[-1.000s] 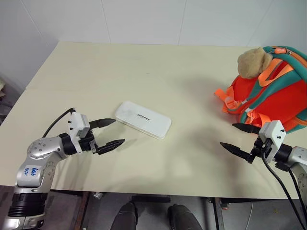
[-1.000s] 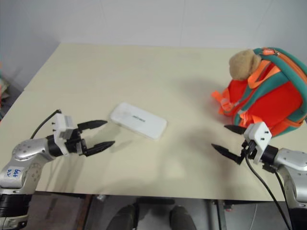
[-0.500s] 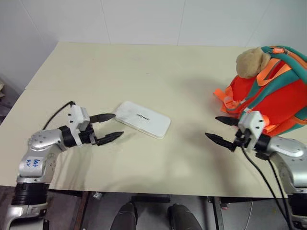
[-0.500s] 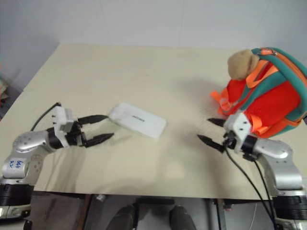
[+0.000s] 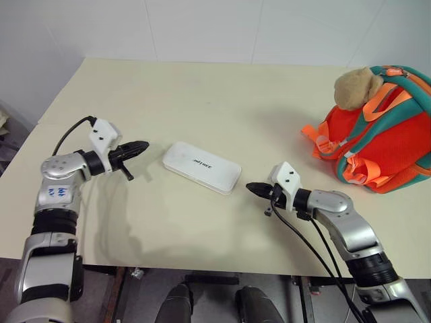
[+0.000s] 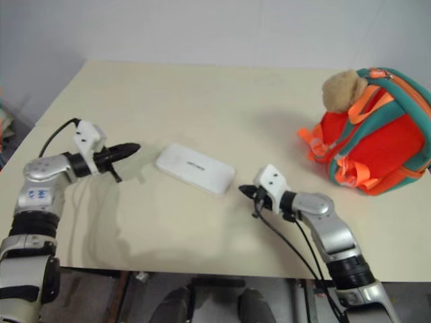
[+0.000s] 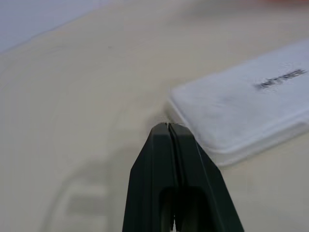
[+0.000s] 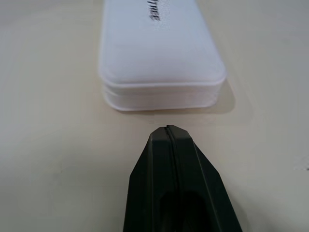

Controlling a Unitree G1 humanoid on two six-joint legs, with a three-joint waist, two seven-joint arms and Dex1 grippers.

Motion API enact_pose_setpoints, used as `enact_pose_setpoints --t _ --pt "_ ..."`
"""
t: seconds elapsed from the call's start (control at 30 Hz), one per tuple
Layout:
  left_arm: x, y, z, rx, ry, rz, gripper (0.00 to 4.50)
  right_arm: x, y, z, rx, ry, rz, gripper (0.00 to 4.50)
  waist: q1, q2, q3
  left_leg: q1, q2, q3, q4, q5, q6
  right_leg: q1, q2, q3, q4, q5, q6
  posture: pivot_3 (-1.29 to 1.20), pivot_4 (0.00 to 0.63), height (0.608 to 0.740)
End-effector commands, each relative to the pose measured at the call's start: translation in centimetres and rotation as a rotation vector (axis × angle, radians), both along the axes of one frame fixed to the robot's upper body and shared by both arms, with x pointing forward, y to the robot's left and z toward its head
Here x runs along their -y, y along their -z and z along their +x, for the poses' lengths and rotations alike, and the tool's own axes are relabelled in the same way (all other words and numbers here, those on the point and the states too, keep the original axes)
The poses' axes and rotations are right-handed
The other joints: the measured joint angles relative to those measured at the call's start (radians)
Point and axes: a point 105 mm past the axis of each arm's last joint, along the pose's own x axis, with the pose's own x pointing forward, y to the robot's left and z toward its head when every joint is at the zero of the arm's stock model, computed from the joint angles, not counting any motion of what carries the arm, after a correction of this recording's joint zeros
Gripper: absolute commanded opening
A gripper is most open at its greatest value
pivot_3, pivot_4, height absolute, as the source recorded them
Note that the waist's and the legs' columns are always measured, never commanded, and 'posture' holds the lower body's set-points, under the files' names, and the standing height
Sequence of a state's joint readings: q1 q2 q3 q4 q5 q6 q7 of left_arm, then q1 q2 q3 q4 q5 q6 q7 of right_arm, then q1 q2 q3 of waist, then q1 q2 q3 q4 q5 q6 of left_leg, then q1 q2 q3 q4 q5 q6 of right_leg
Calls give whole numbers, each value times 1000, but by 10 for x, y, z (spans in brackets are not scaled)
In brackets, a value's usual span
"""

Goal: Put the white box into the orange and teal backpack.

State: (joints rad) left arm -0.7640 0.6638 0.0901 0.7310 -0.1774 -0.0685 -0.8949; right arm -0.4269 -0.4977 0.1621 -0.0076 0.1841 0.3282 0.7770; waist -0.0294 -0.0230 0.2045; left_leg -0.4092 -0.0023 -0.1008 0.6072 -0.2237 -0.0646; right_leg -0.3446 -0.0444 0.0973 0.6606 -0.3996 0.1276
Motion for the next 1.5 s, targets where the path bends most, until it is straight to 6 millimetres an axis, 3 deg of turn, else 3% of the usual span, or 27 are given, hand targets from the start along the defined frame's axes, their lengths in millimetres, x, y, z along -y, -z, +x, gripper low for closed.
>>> enact_pose_setpoints --t 0.03,0.13,0.23,0.57,0.83,1.17,1.4,1.5 --pt "9 7 11 -8 -17 42 20 -11 -1 10 26 4 -4 0 -2 0 0 -1 0 0 0 0 0 -1 0 0 1 0 0 0 150 740" --pt "19 17 14 -43 7 57 20 -17 2 13 28 -4 -5 0 -3 0 0 -2 1 1 0 0 0 -3 1 0 1 0 0 0 150 740" --pt "28 20 11 -58 60 36 20 -23 -1 16 38 -8 8 0 -6 0 0 -14 1 2 5 2 -3 -17 0 -1 9 0 0 0 150 740" --pt "42 23 -23 -116 254 21 20 -18 -5 2 33 -14 21 0 -2 0 0 -13 1 1 6 4 -4 -17 -1 -8 15 0 0 0 150 740" --pt "72 45 -71 -227 381 56 20 21 -11 -24 -20 8 -21 0 3 0 0 -13 2 0 6 4 -3 -15 -3 -8 13 0 0 0 150 740" --pt "101 60 -89 -286 403 25 20 62 -8 -50 -91 70 -81 0 1 0 0 -12 1 0 6 4 -2 -14 -1 -8 12 0 0 0 150 740" --pt "101 64 -96 -318 398 33 20 71 3 -47 -101 98 -92 0 2 0 0 -11 0 0 6 4 -3 -13 -1 -8 12 0 0 0 150 740" --pt "87 64 -94 -336 346 64 20 83 -3 -43 -106 126 -58 0 1 0 0 -11 0 0 6 4 -2 -13 -2 -8 11 0 0 0 150 740"
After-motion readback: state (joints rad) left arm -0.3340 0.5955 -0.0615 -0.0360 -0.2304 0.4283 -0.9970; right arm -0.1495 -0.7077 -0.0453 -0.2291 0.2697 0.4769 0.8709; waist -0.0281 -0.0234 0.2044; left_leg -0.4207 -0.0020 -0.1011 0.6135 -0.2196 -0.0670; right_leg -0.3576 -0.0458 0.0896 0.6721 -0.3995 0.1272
